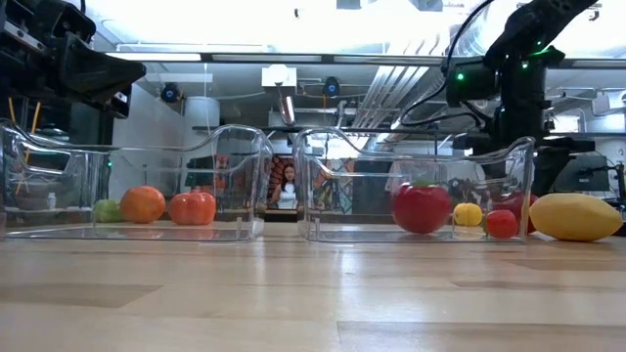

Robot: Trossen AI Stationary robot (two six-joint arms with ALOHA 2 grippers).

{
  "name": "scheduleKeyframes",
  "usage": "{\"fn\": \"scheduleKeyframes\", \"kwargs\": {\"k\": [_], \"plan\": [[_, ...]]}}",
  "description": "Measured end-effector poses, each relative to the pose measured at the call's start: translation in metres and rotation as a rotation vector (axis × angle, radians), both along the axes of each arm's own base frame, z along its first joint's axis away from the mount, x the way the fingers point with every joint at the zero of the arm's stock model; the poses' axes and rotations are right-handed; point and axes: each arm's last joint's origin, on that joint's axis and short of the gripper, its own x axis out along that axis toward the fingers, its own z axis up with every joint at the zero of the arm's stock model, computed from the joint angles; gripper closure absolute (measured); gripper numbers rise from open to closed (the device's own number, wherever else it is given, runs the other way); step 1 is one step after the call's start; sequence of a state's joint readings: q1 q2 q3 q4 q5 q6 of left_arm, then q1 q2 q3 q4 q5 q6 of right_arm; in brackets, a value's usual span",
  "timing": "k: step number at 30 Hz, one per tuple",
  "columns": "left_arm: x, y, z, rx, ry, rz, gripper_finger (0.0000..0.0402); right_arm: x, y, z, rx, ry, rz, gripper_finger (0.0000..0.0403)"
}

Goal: Sort produce into baskets
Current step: Put the red tomato into the right transparent bin

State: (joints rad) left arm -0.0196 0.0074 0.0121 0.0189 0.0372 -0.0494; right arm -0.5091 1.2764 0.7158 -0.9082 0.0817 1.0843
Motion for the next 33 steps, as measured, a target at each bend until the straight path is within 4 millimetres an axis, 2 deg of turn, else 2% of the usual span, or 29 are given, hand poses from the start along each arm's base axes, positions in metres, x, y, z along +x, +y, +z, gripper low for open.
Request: {"fn": "scheduleKeyframes", "kwargs": {"k": [14, 28, 33], "plan": [[0.000, 0.000, 0.000, 0.000, 0.000, 0.000, 0.0401, 0.001, -0.001, -0.016, 0.025, 0.073, -0.042, 0.0118], [0.000, 0.000, 0.000, 0.000, -0.001, 0.000, 0.0401, 0.001, -0.002, -0.017, 0.047, 0.061, -0.065, 0.0119], [0.000, 0.000, 0.000, 0.000, 0.000, 0.000, 0.0401, 0.005, -0.002, -0.010, 0.024, 0.083, -0.029, 0.0151]]}}
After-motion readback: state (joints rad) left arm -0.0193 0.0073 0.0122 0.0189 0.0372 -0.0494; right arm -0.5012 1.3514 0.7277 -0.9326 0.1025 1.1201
